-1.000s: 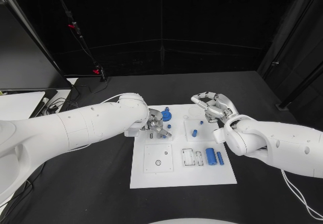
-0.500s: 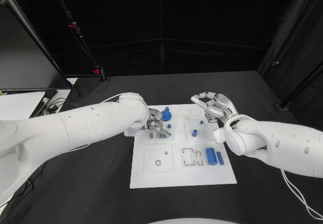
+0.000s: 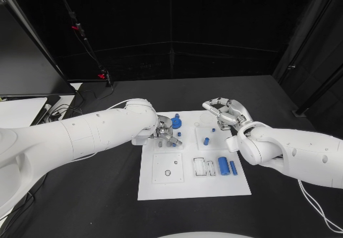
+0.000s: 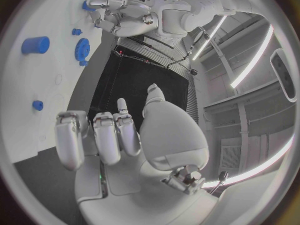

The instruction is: Assemble the parts on the task board

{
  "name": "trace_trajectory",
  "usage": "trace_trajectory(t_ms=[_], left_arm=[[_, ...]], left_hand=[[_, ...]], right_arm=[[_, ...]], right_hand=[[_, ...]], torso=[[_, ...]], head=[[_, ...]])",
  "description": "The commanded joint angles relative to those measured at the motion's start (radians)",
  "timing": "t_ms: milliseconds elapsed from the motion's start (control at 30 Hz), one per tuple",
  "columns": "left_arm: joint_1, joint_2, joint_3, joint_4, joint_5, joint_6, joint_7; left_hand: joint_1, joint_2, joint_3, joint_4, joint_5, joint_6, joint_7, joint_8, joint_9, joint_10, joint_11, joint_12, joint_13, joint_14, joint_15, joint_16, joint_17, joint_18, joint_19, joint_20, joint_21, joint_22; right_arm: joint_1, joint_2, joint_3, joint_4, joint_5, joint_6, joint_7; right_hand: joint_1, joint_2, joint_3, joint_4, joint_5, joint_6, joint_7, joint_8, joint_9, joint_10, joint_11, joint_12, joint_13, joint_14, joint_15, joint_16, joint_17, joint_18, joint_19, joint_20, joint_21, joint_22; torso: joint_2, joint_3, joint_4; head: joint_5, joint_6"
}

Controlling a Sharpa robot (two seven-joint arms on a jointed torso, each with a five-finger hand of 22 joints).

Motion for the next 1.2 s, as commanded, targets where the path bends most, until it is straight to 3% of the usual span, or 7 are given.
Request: trace_trajectory(t_ms=[33,500,667,733,800,900,1200], left_arm=[[0.001,0.003,0.001,-0.001,0.015,-0.005,0.018],[0.000,0.010,0.001,-0.004,0.016,-0.005,0.023],[0.000,0.012,0.001,-0.007,0.016,-0.004,0.022],[0.000,0.012,0.001,-0.007,0.016,-0.004,0.021],[0.000,0.012,0.001,-0.007,0.016,-0.003,0.020],[0.000,0.011,0.001,-0.006,0.016,-0.006,0.021],[-0.001,0.006,0.001,-0.004,0.016,-0.023,0.050]], left_hand=[[0.004,-0.005,-0.005,0.001,-0.005,-0.006,0.001,0.001,0.002,0.104,-0.001,0.001,0.263,0.105,-0.008,0.001,0.263,-0.007,0.104,-0.007,0.003,0.263],[0.042,0.003,-0.003,-0.001,0.016,-0.014,-0.004,0.025,0.042,0.104,-0.005,0.001,0.263,0.105,-0.010,0.001,0.263,-0.007,0.104,-0.008,0.003,0.263],[0.091,0.016,0.012,-0.001,0.072,-0.024,-0.011,0.032,0.066,0.104,-0.010,0.001,0.263,0.105,-0.014,0.001,0.263,-0.007,0.104,-0.011,0.003,0.263],[0.142,0.024,0.037,-0.002,0.134,-0.032,-0.017,0.030,0.075,0.104,-0.015,0.001,0.263,0.105,-0.017,0.001,0.263,-0.007,0.104,-0.013,0.003,0.263],[0.179,0.025,0.056,-0.002,0.160,-0.035,-0.019,0.029,0.081,0.104,-0.018,0.001,0.263,0.105,-0.020,0.001,0.263,-0.007,0.104,-0.015,0.003,0.263],[0.256,0.017,0.102,-0.005,0.239,-0.042,-0.022,0.024,0.089,0.104,-0.021,0.001,0.263,0.105,-0.023,0.001,0.263,-0.007,0.104,-0.019,0.003,0.263],[0.395,-0.012,0.283,0.002,0.268,-0.034,-0.008,0.013,0.114,0.104,-0.010,0.001,0.263,0.105,-0.020,0.001,0.263,-0.007,0.104,-0.020,0.003,0.263]], right_arm=[[0.002,0.001,0.001,0.001,0.001,-0.003,-0.001],[0.002,0.001,0.001,0.002,0.001,-0.003,-0.005],[0.002,0.002,0.001,0.002,0.001,-0.002,-0.006],[0.002,0.002,0.001,0.002,0.001,-0.002,-0.006],[0.002,0.001,0.001,0.002,0.001,-0.002,-0.007],[0.002,0.001,0.001,0.002,0.001,-0.002,-0.007],[0.002,0.001,0.001,0.000,0.001,-0.001,-0.011]], right_hand=[[0.003,0.003,-0.002,0.006,0.003,0.007,0.048,0.001,-0.002,0.106,0.009,0.003,0.263,0.106,0.005,0.002,0.263,0.005,0.073,0.006,-0.002,0.246],[0.003,0.003,-0.002,0.006,0.003,0.007,0.048,0.001,-0.002,0.106,0.009,0.003,0.263,0.106,0.005,0.002,0.263,0.005,0.073,0.006,-0.002,0.246],[0.003,0.003,-0.002,0.006,0.003,0.007,0.048,0.001,-0.002,0.106,0.009,0.003,0.263,0.106,0.005,0.002,0.263,0.005,0.073,0.006,-0.002,0.246],[0.003,0.003,-0.002,0.006,0.003,0.007,0.048,0.001,-0.002,0.106,0.009,0.003,0.263,0.106,0.005,0.002,0.263,0.005,0.073,0.006,-0.002,0.246],[0.003,0.003,-0.002,0.006,0.003,0.007,0.048,0.001,-0.002,0.106,0.009,0.003,0.263,0.106,0.005,0.002,0.263,0.005,0.073,0.006,-0.002,0.246],[0.003,0.003,-0.002,0.007,0.004,0.008,0.048,0.001,-0.003,0.106,0.009,0.003,0.263,0.106,0.005,0.002,0.263,0.005,0.072,0.007,-0.003,0.246],[0.003,0.003,-0.002,0.007,0.004,0.008,0.048,0.001,-0.003,0.106,0.009,0.003,0.263,0.106,0.005,0.002,0.263,0.005,0.072,0.007,-0.003,0.246]], torso=[[0.000,0.0001,-0.0003],[0.001,0.0007,0.0009],[0.000,-0.0001,0.0003],[0.000,-0.0001,-0.0001],[0.000,-0.0004,-0.0001],[0.000,-0.0006,-0.0002],[0.000,-0.0001,0.0003]], head=[[0.000,0.001],[0.004,-0.001],[0.006,-0.001],[0.005,0.000],[0.005,-0.002],[0.004,0.001],[0.003,0.005]])
